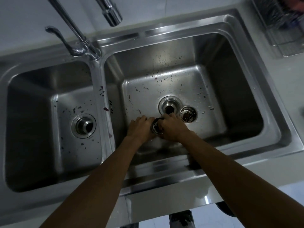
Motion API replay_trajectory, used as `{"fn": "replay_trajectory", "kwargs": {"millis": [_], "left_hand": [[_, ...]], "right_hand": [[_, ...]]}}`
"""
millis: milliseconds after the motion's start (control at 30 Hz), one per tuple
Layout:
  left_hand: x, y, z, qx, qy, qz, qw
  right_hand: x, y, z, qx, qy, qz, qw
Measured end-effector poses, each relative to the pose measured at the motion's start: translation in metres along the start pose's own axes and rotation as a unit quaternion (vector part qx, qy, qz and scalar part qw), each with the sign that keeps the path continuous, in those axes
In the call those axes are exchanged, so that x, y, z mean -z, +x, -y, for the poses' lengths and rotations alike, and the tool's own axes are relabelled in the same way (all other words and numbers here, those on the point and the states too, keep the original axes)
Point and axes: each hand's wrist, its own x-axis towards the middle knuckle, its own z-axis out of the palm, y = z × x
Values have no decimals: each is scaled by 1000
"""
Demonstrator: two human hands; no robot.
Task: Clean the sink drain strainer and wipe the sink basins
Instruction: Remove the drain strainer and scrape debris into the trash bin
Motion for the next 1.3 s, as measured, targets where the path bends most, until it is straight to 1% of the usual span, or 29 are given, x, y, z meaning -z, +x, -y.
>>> {"fn": "replay_trajectory", "kwargs": {"millis": [67, 133, 233, 333, 433, 533, 700, 767, 867, 933, 1033, 1133, 1300], "left_hand": [[1, -1, -1, -6, 1, 0, 1000], [4, -1, -1, -20, 0, -3, 1000], [18, 2, -4, -68, 36, -4, 997], [49, 14, -26, -100, 44, -42, 993], [85, 32, -76, -141, 35, -87, 986], [111, 45, -140, -189, 36, -102, 976], [136, 66, -246, -256, 20, -154, 954], [143, 75, -279, -280, 28, -160, 946], [146, 90, -310, -295, 26, -190, 936], [144, 98, -318, -294, 20, -203, 934], [139, 111, -319, -297, 52, -219, 928], [133, 116, -313, -299, 76, -225, 924], [129, 120, -298, -283, 75, -229, 928]], "right_hand": [[1, -3, 0, 1, 14, 1, 1000], [7, -8, -2, 2, 35, -15, 999], [23, -21, -9, -10, 59, -33, 998], [47, -46, -34, -52, 87, -76, 992], [82, -81, -73, -106, 126, -150, 975], [115, -121, -117, -164, 106, -217, 956], [146, -174, -196, -245, 62, -323, 912], [152, -187, -225, -257, 29, -349, 901], [157, -193, -263, -274, -16, -363, 890], [156, -190, -281, -284, -32, -358, 889], [157, -179, -300, -279, -48, -348, 893], [160, -169, -305, -264, -82, -360, 891], [161, -158, -307, -234, -116, -376, 889]]}}
